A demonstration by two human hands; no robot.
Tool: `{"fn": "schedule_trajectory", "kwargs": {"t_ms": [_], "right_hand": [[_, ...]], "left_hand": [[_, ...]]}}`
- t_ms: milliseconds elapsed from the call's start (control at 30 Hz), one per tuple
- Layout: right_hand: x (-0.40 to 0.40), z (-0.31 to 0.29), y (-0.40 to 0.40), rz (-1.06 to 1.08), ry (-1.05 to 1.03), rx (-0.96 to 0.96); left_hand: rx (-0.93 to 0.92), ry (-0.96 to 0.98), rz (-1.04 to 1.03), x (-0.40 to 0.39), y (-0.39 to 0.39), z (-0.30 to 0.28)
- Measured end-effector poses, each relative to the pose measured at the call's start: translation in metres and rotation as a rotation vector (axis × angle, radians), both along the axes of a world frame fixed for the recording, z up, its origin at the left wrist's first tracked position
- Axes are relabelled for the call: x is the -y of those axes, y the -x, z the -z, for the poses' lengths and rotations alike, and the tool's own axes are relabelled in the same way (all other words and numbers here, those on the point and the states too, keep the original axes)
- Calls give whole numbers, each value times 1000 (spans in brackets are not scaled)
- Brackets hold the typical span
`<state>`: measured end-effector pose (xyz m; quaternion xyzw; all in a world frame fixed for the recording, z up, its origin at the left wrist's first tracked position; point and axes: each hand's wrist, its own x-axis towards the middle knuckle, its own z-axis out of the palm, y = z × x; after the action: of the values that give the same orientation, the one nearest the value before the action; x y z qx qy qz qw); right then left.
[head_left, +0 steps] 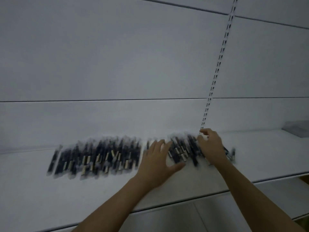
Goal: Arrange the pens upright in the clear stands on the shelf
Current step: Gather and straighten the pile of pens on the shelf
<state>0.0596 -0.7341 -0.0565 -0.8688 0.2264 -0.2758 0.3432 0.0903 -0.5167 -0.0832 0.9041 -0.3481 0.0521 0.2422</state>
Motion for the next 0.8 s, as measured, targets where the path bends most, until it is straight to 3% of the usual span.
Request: {"fn": "schedule_trajectory", "kwargs": {"t_ms": [100, 167, 233, 467, 600, 800], "right_hand": [[63, 8, 13, 181, 30, -120], [94, 19, 21, 177, -37, -222], [115, 33, 21, 83, -103, -260], [128, 44, -12, -214, -45, -298], [121, 43, -28, -376, -56, -272], [105, 50, -40, -435, 9, -224]], "left_hand": [[-81, -135, 10, 45, -2, 5], [-63, -222, 33, 71, -2, 11], [-38, -285, 64, 95, -2, 15], [15, -364, 30, 152, -17, 13], [36, -376, -10, 150, -27, 12], [15, -322, -27, 130, -35, 14]]}}
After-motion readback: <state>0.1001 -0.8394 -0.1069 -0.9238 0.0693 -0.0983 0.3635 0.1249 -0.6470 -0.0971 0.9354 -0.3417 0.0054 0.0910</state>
